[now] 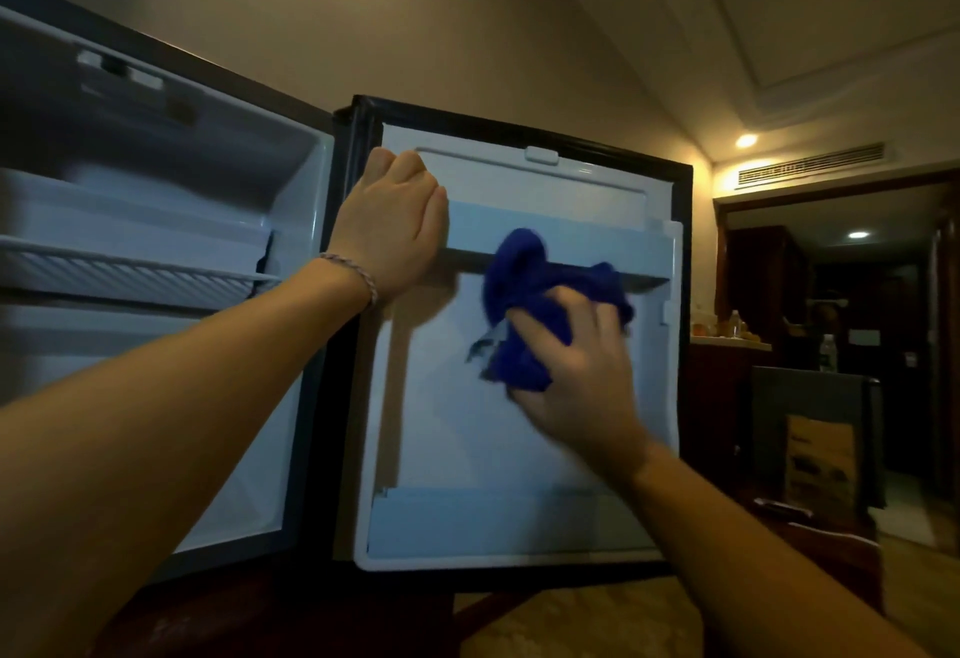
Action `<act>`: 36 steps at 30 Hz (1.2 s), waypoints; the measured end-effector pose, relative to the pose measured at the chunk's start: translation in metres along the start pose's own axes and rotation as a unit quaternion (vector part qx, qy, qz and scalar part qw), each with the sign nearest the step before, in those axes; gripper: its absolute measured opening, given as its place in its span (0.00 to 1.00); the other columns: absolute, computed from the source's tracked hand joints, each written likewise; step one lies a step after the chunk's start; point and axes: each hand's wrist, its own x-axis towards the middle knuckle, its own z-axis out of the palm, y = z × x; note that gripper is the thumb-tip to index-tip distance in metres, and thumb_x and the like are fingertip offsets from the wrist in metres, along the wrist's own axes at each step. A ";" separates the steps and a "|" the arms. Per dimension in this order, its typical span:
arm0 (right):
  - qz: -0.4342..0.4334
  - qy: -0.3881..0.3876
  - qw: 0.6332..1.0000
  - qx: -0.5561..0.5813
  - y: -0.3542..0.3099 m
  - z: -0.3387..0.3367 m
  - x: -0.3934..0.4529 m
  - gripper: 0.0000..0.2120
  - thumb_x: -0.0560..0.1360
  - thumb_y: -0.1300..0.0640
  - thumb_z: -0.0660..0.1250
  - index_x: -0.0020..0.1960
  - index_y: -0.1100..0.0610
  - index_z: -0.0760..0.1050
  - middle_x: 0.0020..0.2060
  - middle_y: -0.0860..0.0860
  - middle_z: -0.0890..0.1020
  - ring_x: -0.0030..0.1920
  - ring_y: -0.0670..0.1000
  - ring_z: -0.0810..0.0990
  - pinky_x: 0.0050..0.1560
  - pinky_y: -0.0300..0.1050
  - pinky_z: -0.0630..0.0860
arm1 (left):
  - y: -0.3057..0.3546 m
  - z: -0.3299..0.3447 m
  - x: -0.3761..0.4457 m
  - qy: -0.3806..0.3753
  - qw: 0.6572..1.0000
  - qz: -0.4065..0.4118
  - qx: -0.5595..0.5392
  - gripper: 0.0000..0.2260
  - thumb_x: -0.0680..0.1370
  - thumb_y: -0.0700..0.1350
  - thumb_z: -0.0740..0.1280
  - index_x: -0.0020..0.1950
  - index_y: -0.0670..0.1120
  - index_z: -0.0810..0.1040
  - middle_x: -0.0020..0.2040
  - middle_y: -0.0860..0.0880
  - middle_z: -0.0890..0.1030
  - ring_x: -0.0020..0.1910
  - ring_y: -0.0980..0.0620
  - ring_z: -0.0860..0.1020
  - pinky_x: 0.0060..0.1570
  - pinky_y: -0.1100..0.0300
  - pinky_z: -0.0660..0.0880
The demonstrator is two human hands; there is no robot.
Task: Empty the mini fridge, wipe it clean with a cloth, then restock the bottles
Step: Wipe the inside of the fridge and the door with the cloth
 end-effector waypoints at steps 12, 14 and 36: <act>0.020 0.028 0.999 0.016 -0.073 0.035 0.042 0.23 0.69 0.43 0.69 0.61 0.51 0.78 0.67 0.58 0.75 0.60 0.66 0.72 0.51 0.58 0.74 | -0.002 0.001 0.002 -0.015 1.000 0.002 0.001 0.17 0.82 0.48 0.51 0.44 0.42 0.74 0.48 0.43 0.73 0.53 0.44 0.68 0.55 0.52 0.67; 0.009 0.018 1.000 0.017 -0.076 0.035 0.041 0.23 0.69 0.42 0.67 0.61 0.52 0.78 0.67 0.58 0.74 0.61 0.66 0.71 0.51 0.58 0.74 | -0.003 0.002 0.001 -0.013 1.000 0.002 0.000 0.18 0.82 0.49 0.50 0.44 0.42 0.74 0.49 0.43 0.73 0.53 0.44 0.68 0.54 0.52 0.68; -0.110 -0.003 0.991 -0.077 -0.024 0.040 -0.011 0.19 0.76 0.39 0.66 0.58 0.51 0.77 0.64 0.60 0.75 0.57 0.67 0.71 0.46 0.56 0.71 | -0.002 0.000 0.003 -0.020 0.999 0.017 0.039 0.17 0.83 0.46 0.52 0.45 0.38 0.76 0.48 0.40 0.73 0.54 0.41 0.69 0.54 0.51 0.66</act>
